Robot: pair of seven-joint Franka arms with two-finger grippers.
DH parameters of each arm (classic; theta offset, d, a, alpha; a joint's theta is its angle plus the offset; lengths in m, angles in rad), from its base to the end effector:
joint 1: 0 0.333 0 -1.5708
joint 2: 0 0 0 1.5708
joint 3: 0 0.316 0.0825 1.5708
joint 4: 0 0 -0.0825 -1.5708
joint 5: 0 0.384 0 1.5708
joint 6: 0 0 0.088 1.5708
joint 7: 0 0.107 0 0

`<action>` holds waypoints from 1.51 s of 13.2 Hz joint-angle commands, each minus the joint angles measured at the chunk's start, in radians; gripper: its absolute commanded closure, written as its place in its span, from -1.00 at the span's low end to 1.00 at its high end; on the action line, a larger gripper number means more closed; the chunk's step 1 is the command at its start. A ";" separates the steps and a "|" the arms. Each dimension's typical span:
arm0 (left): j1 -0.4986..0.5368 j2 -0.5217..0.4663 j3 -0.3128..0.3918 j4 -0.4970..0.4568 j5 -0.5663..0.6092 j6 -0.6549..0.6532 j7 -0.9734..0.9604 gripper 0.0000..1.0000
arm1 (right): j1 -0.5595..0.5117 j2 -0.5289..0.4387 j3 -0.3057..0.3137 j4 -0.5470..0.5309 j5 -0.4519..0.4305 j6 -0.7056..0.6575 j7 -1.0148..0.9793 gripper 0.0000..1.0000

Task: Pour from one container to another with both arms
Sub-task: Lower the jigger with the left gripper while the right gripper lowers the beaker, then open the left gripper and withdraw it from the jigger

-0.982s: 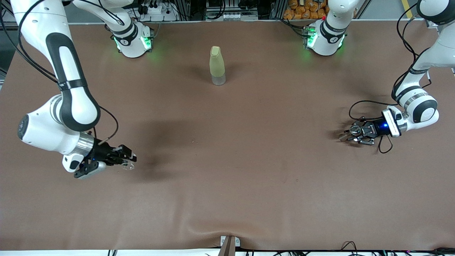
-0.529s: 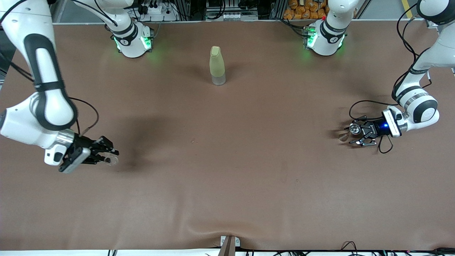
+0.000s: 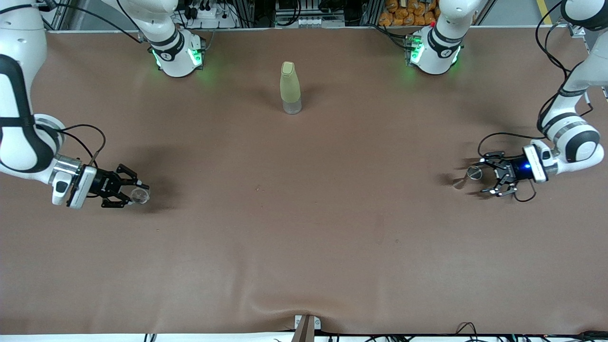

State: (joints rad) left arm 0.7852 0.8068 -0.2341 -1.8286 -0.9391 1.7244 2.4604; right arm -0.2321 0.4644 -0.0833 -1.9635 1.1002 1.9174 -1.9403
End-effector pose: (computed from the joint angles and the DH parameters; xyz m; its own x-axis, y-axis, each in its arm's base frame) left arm 0.5134 0.2268 0.1029 0.1813 -0.2553 0.9497 -0.9720 -0.1931 0.1336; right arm 0.5736 -0.1195 0.2298 0.5150 0.4247 0.7446 0.8436 -0.4053 -0.3523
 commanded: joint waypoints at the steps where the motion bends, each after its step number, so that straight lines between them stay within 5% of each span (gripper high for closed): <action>1: 0.020 -0.024 0.013 0.058 0.072 -0.034 -0.105 -1.00 | -0.068 0.063 0.020 0.003 0.070 -0.104 -0.184 1.00; 8: 0.025 -0.188 -0.007 0.204 0.281 -0.057 -0.709 -1.00 | -0.193 0.184 0.020 0.026 0.092 -0.241 -0.449 1.00; 13: 0.023 -0.305 -0.157 0.308 0.425 -0.066 -1.300 -1.00 | -0.242 0.247 0.020 0.046 0.092 -0.281 -0.562 1.00; 20: 0.003 -0.365 -0.416 0.411 0.804 -0.063 -1.938 -1.00 | -0.256 0.309 0.020 0.072 0.090 -0.284 -0.624 0.93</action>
State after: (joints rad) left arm 0.7923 0.4690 -0.6194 -1.4272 -0.2129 1.6692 0.6593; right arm -0.4580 0.7474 -0.0784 -1.9186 1.1766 1.6565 -2.5402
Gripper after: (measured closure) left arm 0.000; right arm 0.493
